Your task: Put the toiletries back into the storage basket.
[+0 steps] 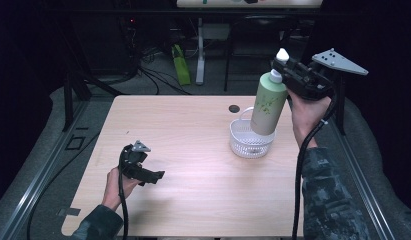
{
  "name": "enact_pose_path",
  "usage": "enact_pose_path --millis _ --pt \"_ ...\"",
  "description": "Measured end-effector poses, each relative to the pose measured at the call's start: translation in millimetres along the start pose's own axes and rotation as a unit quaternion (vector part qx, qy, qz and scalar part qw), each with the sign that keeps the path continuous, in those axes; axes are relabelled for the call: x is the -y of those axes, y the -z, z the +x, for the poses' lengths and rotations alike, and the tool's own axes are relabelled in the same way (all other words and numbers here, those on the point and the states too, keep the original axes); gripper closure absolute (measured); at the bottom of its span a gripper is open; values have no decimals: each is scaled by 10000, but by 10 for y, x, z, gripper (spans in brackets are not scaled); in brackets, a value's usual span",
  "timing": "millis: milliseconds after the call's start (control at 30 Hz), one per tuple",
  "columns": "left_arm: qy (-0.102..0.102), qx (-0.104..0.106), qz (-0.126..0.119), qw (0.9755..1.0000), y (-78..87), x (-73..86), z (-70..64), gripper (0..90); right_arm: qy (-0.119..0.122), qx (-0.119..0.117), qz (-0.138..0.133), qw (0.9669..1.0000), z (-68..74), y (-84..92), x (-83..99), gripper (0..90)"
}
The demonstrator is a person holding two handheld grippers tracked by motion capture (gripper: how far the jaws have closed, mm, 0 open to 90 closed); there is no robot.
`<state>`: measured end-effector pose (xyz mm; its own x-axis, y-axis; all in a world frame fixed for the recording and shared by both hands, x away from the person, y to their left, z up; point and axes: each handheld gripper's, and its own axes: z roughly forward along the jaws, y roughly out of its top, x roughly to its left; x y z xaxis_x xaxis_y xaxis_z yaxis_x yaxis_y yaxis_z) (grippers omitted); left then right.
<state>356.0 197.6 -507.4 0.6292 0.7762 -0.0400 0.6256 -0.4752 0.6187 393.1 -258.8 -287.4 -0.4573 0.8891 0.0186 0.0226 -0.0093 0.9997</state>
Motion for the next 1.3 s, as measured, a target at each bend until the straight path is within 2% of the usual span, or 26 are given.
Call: enact_pose_path --millis 600,1300 --pt "5 15 11 10000 -3 0 -3 0 -116 40 -69 9999 -33 -157 178 673" --pt "-34 19 13 10000 -10 2 -4 0 -102 32 -113 9999 -28 -288 373 673"
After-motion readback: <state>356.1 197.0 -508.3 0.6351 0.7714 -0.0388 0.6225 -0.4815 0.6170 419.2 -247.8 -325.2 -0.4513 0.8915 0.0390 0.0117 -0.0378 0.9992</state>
